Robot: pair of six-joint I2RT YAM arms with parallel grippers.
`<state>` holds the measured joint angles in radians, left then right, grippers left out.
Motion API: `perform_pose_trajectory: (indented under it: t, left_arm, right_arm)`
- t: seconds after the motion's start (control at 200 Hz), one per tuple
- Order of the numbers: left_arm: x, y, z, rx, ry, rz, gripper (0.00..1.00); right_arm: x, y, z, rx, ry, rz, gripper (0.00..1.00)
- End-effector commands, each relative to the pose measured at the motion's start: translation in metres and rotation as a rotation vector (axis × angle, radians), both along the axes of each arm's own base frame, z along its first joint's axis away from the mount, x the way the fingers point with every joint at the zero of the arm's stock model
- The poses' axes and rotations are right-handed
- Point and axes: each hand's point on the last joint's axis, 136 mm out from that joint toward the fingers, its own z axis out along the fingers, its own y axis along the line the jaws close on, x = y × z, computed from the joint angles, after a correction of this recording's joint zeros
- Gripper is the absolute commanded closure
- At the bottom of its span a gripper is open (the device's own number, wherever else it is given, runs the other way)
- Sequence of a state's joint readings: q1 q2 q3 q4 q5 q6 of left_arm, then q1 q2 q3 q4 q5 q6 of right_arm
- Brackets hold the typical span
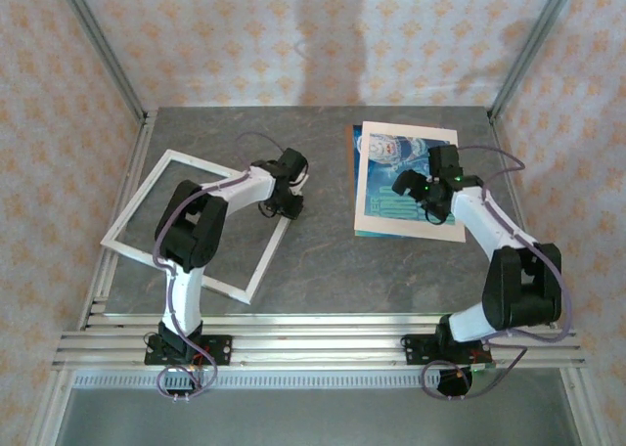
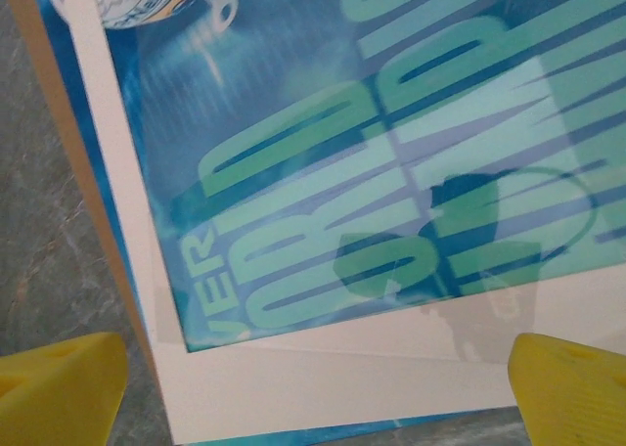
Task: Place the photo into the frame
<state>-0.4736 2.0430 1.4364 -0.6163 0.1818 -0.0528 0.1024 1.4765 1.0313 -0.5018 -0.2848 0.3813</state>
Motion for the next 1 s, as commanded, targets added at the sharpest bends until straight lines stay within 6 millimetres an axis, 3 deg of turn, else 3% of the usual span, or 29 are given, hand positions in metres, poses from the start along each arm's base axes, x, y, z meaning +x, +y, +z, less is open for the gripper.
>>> perform_pose_trajectory:
  t: [0.0,0.195,0.395,0.475,0.581,0.626,0.656,0.771,0.991]
  left_arm:
    - [-0.026,-0.023,-0.004,-0.007,0.065,-0.137,0.82]
    - [-0.06,-0.046,-0.004,0.006,0.126,-0.351,0.88]
    - [-0.082,-0.062,0.001,-0.038,0.138,-0.442,0.87]
    - [-0.083,-0.061,0.006,-0.038,0.123,-0.433,0.77]
    - [-0.08,-0.06,0.025,-0.057,0.089,-0.395,0.58]
    - [-0.078,-0.058,0.034,-0.077,0.077,-0.361,0.45]
    - [-0.074,-0.057,0.051,-0.11,0.04,-0.328,0.36]
    - [-0.059,-0.035,0.081,-0.218,-0.053,-0.151,0.16]
    - [-0.038,0.052,0.106,-0.272,-0.154,0.214,0.0]
  right_arm:
    - [0.006,0.021,0.003,0.057,0.012,0.103,0.02]
    - [0.019,0.037,0.004,0.046,0.015,0.231,0.04]
    - [0.029,0.065,-0.003,0.011,0.044,0.355,0.05]
    - [0.032,0.081,-0.007,0.0,0.06,0.413,0.05]
    - [0.038,0.108,-0.009,0.026,0.068,0.486,0.09]
    - [0.039,0.121,-0.01,0.047,0.069,0.521,0.11]
    - [0.04,0.129,-0.009,0.055,0.067,0.541,0.12]
    - [0.04,0.16,-0.013,0.075,0.069,0.628,0.14]
    - [0.036,0.218,-0.031,0.052,0.121,0.788,0.19]
